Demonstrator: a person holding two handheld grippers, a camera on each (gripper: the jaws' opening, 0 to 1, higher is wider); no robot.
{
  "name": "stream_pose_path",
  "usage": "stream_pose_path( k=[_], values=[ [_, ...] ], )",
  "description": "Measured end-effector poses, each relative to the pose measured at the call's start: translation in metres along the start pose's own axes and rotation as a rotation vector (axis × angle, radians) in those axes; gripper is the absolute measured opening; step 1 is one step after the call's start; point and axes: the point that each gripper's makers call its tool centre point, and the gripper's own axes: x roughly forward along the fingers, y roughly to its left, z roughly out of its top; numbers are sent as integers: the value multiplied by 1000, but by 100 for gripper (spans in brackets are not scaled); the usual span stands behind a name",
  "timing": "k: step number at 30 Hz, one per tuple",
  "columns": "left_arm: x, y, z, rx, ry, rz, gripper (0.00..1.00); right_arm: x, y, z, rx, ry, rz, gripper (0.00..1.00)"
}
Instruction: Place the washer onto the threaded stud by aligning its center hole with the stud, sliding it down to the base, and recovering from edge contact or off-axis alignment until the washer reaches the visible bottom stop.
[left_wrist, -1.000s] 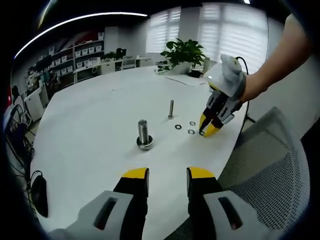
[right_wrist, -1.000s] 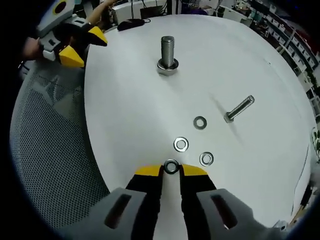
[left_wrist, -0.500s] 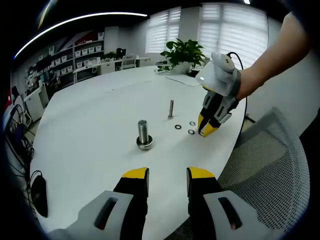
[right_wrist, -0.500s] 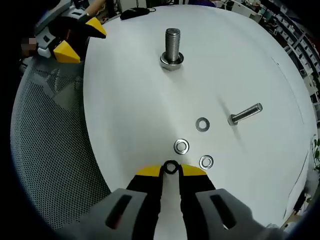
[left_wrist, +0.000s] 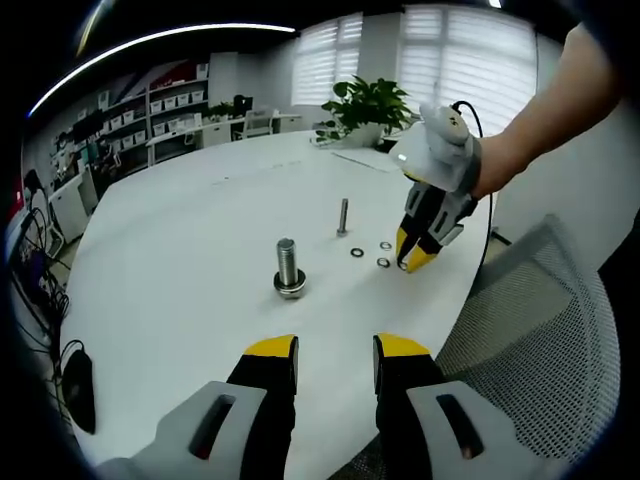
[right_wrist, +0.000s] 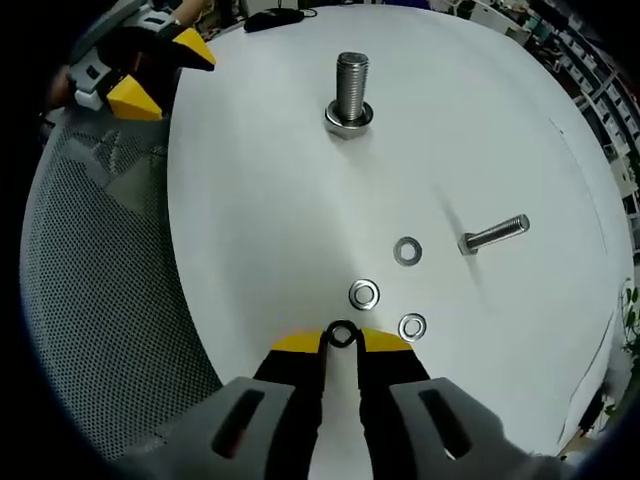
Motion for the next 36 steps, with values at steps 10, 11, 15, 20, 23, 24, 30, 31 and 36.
stream_pose_path(
  k=[10, 11, 15, 20, 23, 24, 30, 31, 36],
  values=[
    [0, -1, -1, 2, 2, -3, 28, -5, -6, 5, 63, -16, 4, 13],
    [0, -1, -1, 3, 2, -2, 28, -6, -6, 6, 63, -17, 4, 13],
    [-1, -1, -1, 4, 0, -2, 28, -14, -12, 10, 58, -26, -2, 13],
    [-1, 0, 0, 3, -2, -1, 28, -25, -25, 16, 63, -40, -17, 13],
    [-1, 0, 0, 3, -3, -2, 28, -29, -31, 19, 58, -45, -26, 13],
    [-1, 0, 0, 4, -4, -1, 28, -30, -34, 20, 56, -45, -29, 13],
    [-1, 0, 1, 2, -8, 0, 28, -39, -47, 27, 54, -54, -45, 13],
    [-1, 1, 1, 1, -7, 0, 28, -40, -49, 28, 55, -54, -46, 13],
    [-2, 1, 1, 0, -7, 0, 28, -42, -57, 35, 49, -63, -54, 13]
  ],
)
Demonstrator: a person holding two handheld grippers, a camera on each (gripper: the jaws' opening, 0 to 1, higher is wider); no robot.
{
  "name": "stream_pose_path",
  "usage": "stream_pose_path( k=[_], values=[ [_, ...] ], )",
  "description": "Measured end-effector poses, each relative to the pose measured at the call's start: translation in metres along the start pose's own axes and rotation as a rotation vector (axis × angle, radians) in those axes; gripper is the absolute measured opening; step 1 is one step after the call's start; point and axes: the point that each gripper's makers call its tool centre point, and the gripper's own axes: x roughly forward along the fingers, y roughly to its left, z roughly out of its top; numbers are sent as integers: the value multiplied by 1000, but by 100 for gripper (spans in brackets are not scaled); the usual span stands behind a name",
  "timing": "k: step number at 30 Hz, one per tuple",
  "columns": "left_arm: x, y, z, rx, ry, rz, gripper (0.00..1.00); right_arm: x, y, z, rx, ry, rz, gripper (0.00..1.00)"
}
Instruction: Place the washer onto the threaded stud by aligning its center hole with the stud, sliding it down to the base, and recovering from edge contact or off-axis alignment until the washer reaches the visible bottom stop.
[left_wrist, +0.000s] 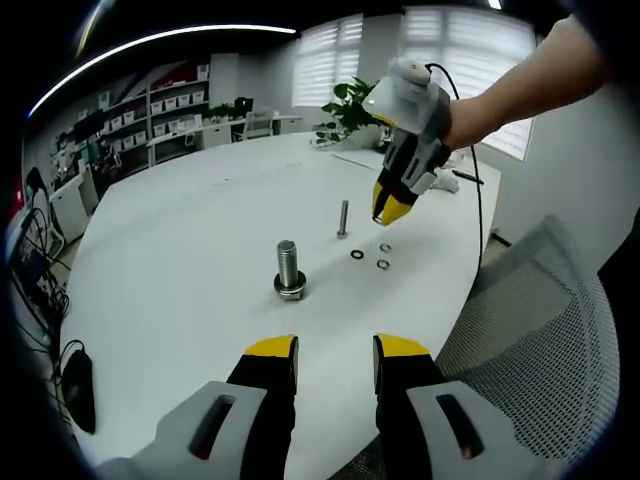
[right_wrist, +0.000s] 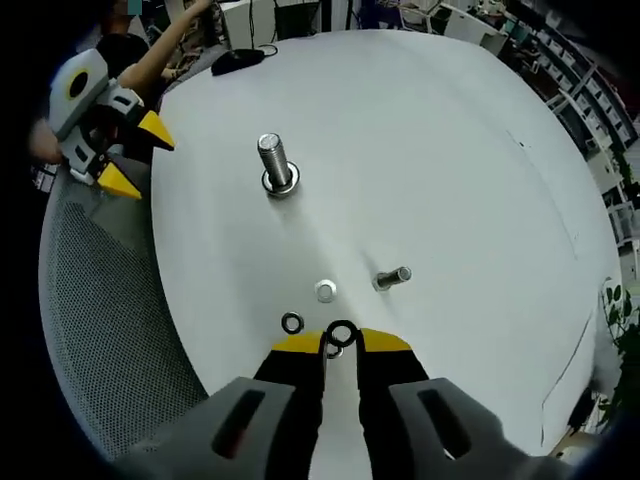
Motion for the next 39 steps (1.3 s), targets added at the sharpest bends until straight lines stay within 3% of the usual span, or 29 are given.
stream_pose_path(
  k=[16, 39],
  values=[
    [0, 1, 1, -7, -7, 5, 28, -6, -22, 18, -14, -8, -18, 13],
    [0, 1, 1, -16, -4, 4, 28, -7, -32, 23, -18, -16, -9, 13]
  ],
)
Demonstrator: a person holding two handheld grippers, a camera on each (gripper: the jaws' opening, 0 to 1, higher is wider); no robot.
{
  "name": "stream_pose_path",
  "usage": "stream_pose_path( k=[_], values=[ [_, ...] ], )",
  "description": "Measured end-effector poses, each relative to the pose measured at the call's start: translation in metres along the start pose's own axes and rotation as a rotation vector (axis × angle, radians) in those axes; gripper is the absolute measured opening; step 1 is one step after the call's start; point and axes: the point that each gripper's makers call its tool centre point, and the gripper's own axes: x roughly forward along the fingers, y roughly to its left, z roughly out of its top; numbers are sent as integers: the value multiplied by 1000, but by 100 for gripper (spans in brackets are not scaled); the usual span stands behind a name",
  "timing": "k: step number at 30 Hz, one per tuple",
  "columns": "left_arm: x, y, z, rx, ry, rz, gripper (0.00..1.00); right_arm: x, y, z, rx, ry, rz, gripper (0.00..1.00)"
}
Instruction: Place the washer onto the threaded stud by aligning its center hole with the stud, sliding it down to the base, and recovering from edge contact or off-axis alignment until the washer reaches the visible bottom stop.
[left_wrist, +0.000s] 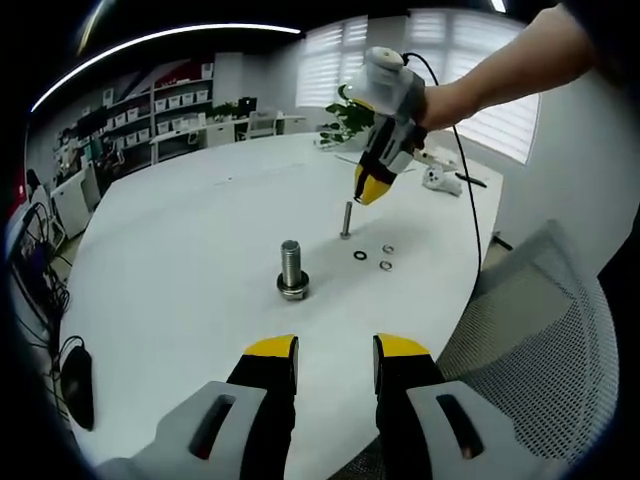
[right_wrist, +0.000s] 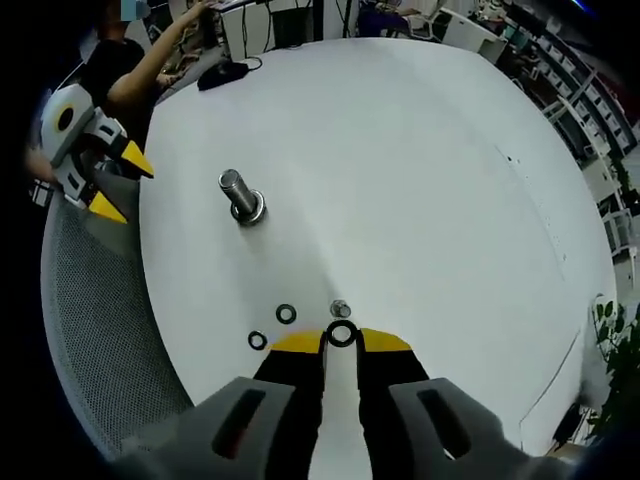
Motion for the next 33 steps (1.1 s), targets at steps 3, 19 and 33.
stream_pose_path(
  k=[3, 19, 33],
  values=[
    [0, 0, 0, 0, 0, -1, 28, 1, 1, 2, -10, -1, 2, 13],
    [0, 1, 0, -11, -2, -6, 28, 9, -3, 9, -3, 10, 18, 13],
    [0, 3, -1, -18, 0, 4, 28, 26, -2, 8, -18, 43, 42, 13]
  ],
)
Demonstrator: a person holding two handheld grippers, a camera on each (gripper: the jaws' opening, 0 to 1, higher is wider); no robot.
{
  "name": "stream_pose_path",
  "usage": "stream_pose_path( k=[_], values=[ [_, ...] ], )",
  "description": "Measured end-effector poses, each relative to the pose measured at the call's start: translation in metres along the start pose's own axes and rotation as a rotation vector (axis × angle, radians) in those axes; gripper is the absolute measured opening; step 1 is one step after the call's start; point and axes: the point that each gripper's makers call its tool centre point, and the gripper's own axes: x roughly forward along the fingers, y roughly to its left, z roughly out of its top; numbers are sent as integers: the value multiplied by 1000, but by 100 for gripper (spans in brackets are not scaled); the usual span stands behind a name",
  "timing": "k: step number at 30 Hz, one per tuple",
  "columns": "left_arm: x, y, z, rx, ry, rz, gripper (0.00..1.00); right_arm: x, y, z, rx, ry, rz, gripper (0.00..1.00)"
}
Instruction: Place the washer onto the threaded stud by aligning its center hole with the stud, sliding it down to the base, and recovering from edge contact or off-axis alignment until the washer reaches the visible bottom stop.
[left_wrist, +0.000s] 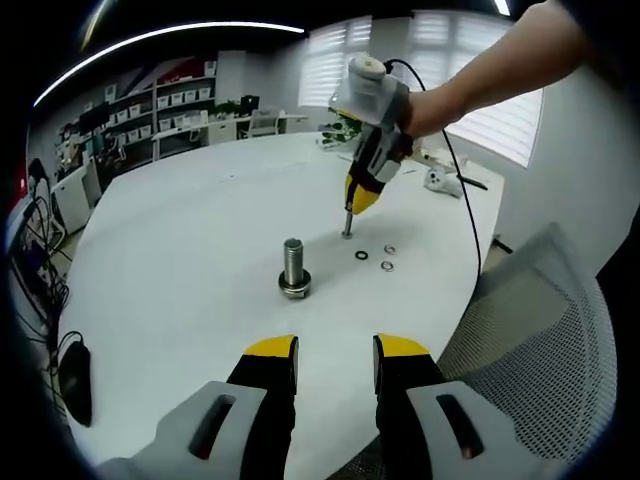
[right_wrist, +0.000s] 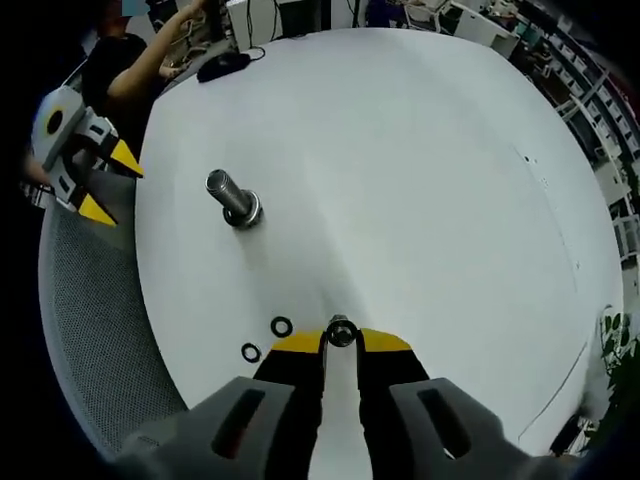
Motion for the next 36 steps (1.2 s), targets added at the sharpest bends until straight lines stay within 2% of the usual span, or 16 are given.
stream_pose_path(
  k=[14, 28, 36],
  values=[
    [0, 3, -1, -9, 3, 12, 28, 23, -1, -8, 12, 43, 16, 14],
    [-1, 4, -1, -11, 1, 19, 28, 35, 0, -16, 34, 66, 17, 14],
    [-1, 5, -1, -9, 0, 23, 29, 35, 1, -14, 29, 67, 4, 16]
  ],
)
